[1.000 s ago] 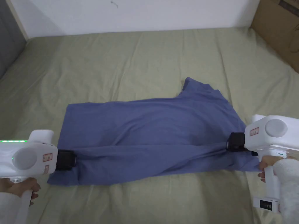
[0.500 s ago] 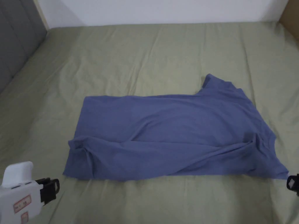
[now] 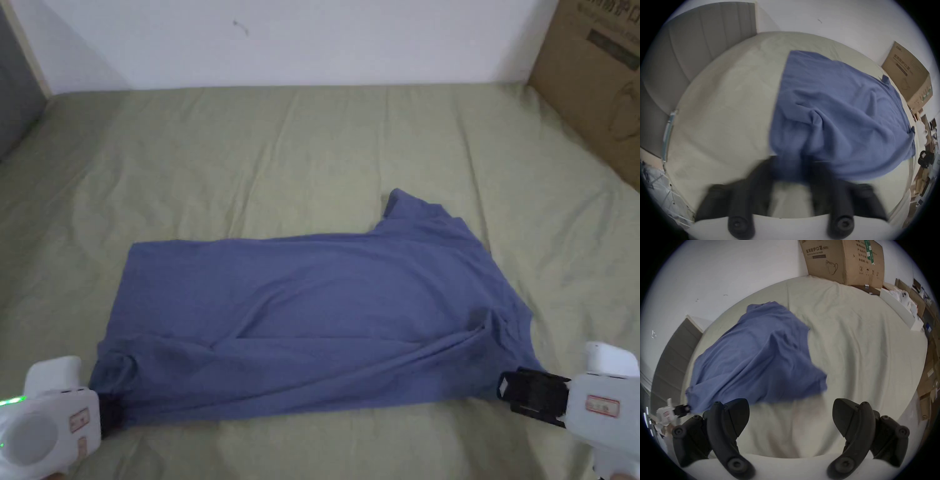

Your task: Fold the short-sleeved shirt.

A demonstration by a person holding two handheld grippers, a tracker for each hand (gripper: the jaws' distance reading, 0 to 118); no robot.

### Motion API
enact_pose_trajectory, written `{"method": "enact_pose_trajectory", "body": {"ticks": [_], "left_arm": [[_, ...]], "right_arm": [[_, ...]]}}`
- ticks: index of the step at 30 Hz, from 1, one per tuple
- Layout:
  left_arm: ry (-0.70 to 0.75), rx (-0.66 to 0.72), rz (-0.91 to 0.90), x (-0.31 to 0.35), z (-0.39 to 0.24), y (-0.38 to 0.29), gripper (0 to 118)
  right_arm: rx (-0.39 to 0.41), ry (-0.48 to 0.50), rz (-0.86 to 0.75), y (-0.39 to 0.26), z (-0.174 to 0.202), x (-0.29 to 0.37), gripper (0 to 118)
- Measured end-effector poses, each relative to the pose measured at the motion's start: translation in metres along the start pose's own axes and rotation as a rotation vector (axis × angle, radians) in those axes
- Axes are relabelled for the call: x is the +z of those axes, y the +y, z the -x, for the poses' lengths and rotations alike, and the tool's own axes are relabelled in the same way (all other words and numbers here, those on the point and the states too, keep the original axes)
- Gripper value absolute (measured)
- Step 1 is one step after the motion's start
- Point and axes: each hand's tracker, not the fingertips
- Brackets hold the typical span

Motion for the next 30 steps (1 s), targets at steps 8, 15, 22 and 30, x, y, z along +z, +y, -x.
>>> {"method": "enact_pose_trajectory", "body": {"ticks": [8,15,22,30], "left_arm": [[-0.158,0.069,0.005,0.020,0.015,-0.002,5],[-0.182,-0.026,-0.035,0.064,0.013,-0.001,5],[-0.143,-0.074,0.005,0.099,0.038,-0.060,6],[-0.091,-0.071,0.042,0.082,0.056,-0.091,101]], "right_arm": [[0.165,-0.066,0.129,0.019,0.019,-0.042,59],[0.080,0.006,0.082,0.018,0.001,0.011,11],[0.133,0.012,0.150,-0.050,-0.022,0.060,11],[0.138,-0.025,0.105,-0.080,-0.027,0.076,86]]}}
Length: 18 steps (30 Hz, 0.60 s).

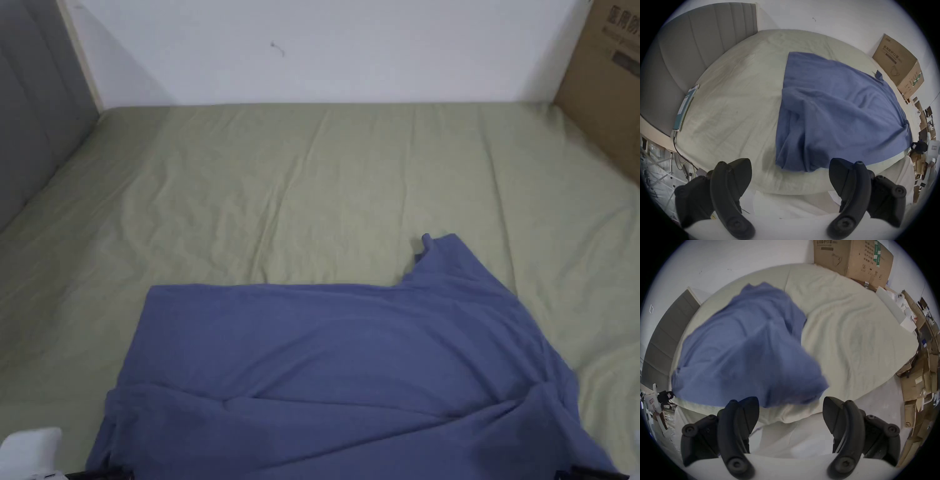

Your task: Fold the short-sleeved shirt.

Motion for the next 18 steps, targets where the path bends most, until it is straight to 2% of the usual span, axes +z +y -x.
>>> {"method": "enact_pose_trajectory", "body": {"ticks": [2,3,4,5,6,7,8,10,12,13,14,16,17,18], "left_arm": [[-0.004,-0.011,-0.024,0.014,-0.007,0.015,99],[-0.011,-0.023,-0.049,0.019,-0.011,0.023,90],[-0.019,-0.036,-0.095,0.024,-0.015,0.033,68],[-0.022,-0.041,-0.135,0.028,-0.021,0.043,25],[-0.030,-0.049,-0.163,0.030,-0.028,0.052,1],[-0.035,-0.051,-0.199,0.027,-0.033,0.061,1],[-0.068,-0.035,-0.223,0.022,-0.035,0.070,0],[-0.103,-0.006,-0.178,0.007,-0.045,0.085,0],[-0.107,-0.017,-0.151,-0.007,-0.052,0.098,0],[-0.102,-0.023,-0.156,-0.010,-0.055,0.104,0],[-0.108,-0.031,-0.157,-0.011,-0.060,0.110,0],[-0.139,-0.011,-0.166,-0.018,-0.062,0.127,0],[-0.145,-0.006,-0.161,-0.023,-0.062,0.136,0],[-0.141,-0.004,-0.166,-0.029,-0.061,0.143,0]], "right_arm": [[-0.007,0.016,-0.075,0.019,0.002,0.020,86],[0.005,0.016,-0.104,0.029,0.006,0.028,84],[0.024,0.016,-0.137,0.041,0.011,0.034,82],[0.037,0.004,-0.121,0.052,0.018,0.037,67],[0.054,0.004,-0.124,0.061,0.024,0.038,40],[0.060,0.010,-0.142,0.070,0.031,0.036,10],[0.049,0.019,-0.151,0.077,0.036,0.027,5],[0.026,0.088,-0.118,0.093,0.041,0.008,2],[-0.014,0.106,-0.102,0.109,0.045,-0.015,2],[-0.007,0.152,-0.107,0.121,0.046,-0.023,2],[-0.002,0.166,-0.129,0.134,0.046,-0.030,18],[0.053,0.171,-0.146,0.170,0.048,-0.050,85],[0.075,0.139,-0.140,0.189,0.051,-0.064,101],[0.089,0.097,-0.133,0.207,0.053,-0.080,101]]}}
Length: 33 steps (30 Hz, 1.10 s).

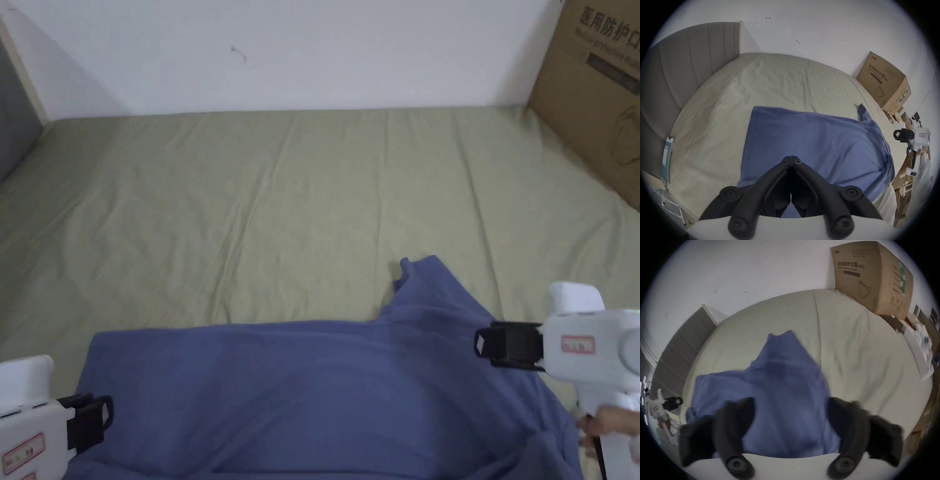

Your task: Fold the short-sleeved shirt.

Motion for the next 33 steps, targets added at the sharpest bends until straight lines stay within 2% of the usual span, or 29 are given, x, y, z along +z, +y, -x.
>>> {"method": "enact_pose_trajectory", "body": {"ticks": [3,5,7,8,9,10,11,12,13,14,16,20,22,24,25,27,29,31,33], "left_arm": [[0.011,-0.006,0.003,-0.021,0.002,0.015,0],[0.017,-0.005,0.033,-0.037,0.005,0.022,0],[0.012,-0.002,0.076,-0.052,0.011,0.027,0],[0.018,0.007,0.077,-0.059,0.014,0.031,19],[0.032,0.000,0.089,-0.066,0.017,0.035,50],[0.029,0.001,0.094,-0.073,0.020,0.041,74],[0.017,0.015,0.090,-0.081,0.026,0.049,89],[0.016,0.039,0.081,-0.089,0.030,0.057,96],[0.030,0.053,0.079,-0.098,0.032,0.066,97],[0.047,0.055,0.085,-0.109,0.034,0.074,97],[0.095,0.053,0.103,-0.129,0.034,0.090,97],[0.191,-0.011,0.189,-0.173,0.029,0.104,96],[0.203,-0.027,0.298,-0.199,0.033,0.097,95],[0.191,-0.012,0.226,-0.195,0.035,0.094,90],[0.209,-0.006,0.236,-0.190,0.030,0.096,81],[0.213,-0.099,0.237,-0.181,0.022,0.100,48],[0.176,-0.142,0.269,-0.163,0.020,0.105,2],[0.127,-0.114,0.253,-0.140,0.023,0.107,2],[0.119,-0.130,0.188,-0.104,0.020,0.108,2]], "right_arm": [[0.026,-0.064,0.055,0.042,-0.012,-0.066,101],[0.037,-0.136,0.203,0.052,-0.019,-0.105,97],[0.067,-0.157,0.287,0.046,-0.022,-0.129,94],[0.051,-0.129,0.284,0.042,-0.021,-0.131,80],[0.039,-0.158,0.237,0.042,-0.018,-0.127,79],[-0.007,-0.164,0.236,0.044,-0.015,-0.119,72],[-0.021,-0.162,0.200,0.045,-0.011,-0.111,45],[-0.009,-0.144,0.183,0.046,-0.010,-0.106,12],[-0.004,-0.085,0.180,0.047,-0.010,-0.107,1],[-0.003,-0.132,0.187,0.048,-0.007,-0.104,1],[-0.005,-0.126,0.197,0.047,-0.009,-0.105,1],[-0.059,-0.105,0.200,0.048,-0.015,-0.107,1],[-0.055,-0.105,0.202,0.048,-0.015,-0.107,1],[-0.044,-0.108,0.200,0.049,-0.013,-0.105,1],[-0.046,-0.106,0.198,0.049,-0.013,-0.102,1],[-0.062,-0.091,0.189,0.051,-0.016,-0.096,1],[-0.123,-0.017,0.183,0.054,-0.019,-0.082,1],[-0.165,0.038,0.156,0.054,-0.017,-0.057,1],[-0.113,0.050,0.107,0.051,-0.012,-0.028,1]]}}
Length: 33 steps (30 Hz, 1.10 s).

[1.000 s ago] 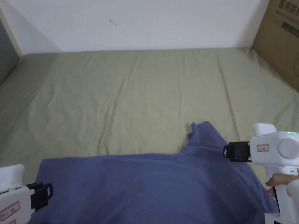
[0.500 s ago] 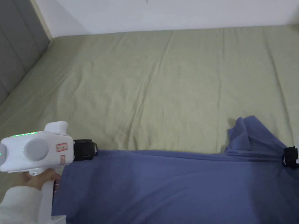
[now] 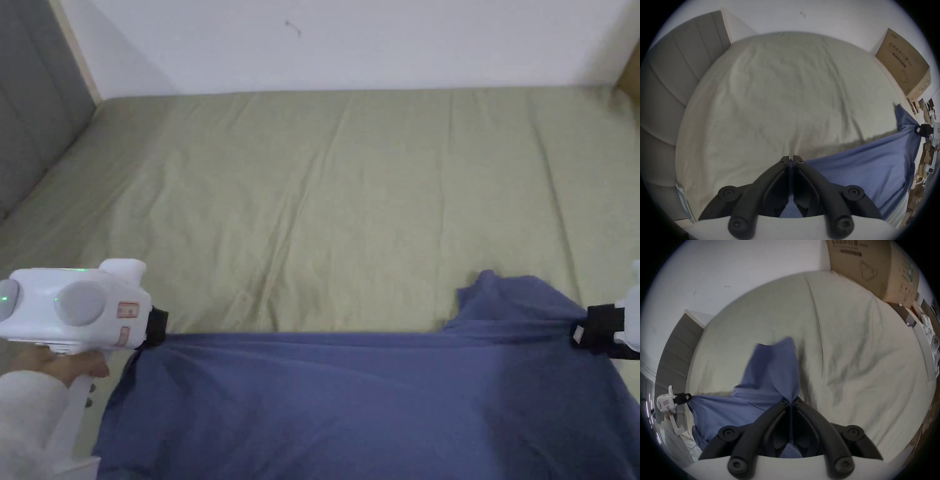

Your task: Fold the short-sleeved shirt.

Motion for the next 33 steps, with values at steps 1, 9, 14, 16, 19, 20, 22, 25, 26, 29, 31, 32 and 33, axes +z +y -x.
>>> {"method": "enact_pose_trajectory", "body": {"ticks": [1,9,14,16,19,20,22,25,26,29,31,32,33], "left_arm": [[-0.010,0.004,-0.042,0.019,0.001,-0.004,2],[-0.082,0.028,-0.238,0.161,0.008,-0.100,2],[-0.098,0.065,-0.112,0.148,0.017,-0.184,2],[-0.121,0.102,-0.059,0.120,0.022,-0.209,6],[-0.051,0.122,0.028,0.088,0.027,-0.230,93],[-0.029,0.129,0.033,0.087,0.030,-0.236,103],[-0.069,0.189,-0.055,0.102,0.041,-0.244,100],[-0.090,0.288,-0.109,0.126,0.058,-0.248,104],[-0.096,0.311,-0.132,0.134,0.065,-0.251,101],[-0.166,0.382,-0.179,0.154,0.074,-0.261,25],[-0.179,0.418,-0.199,0.160,0.078,-0.269,5],[-0.172,0.424,-0.193,0.158,0.080,-0.273,4],[-0.157,0.435,-0.194,0.158,0.081,-0.278,4]], "right_arm": [[0.023,-0.001,-0.012,-0.004,0.003,0.015,1],[0.031,0.030,-0.088,-0.081,-0.014,0.128,1],[0.014,-0.006,0.024,-0.168,-0.036,0.127,1],[0.019,-0.036,0.070,-0.196,-0.039,0.104,2],[0.083,-0.163,0.095,-0.221,-0.032,0.082,77],[0.108,-0.200,0.099,-0.225,-0.028,0.082,87],[0.107,-0.161,0.040,-0.225,-0.023,0.097,87],[0.129,-0.171,-0.067,-0.218,-0.003,0.127,86],[0.159,-0.148,-0.118,-0.216,0.008,0.138,85],[0.191,-0.077,-0.258,-0.214,0.040,0.160,41],[0.181,-0.040,-0.325,-0.215,0.065,0.163,3],[0.160,-0.036,-0.334,-0.217,0.076,0.159,3],[0.153,-0.018,-0.327,-0.218,0.085,0.155,3]]}}
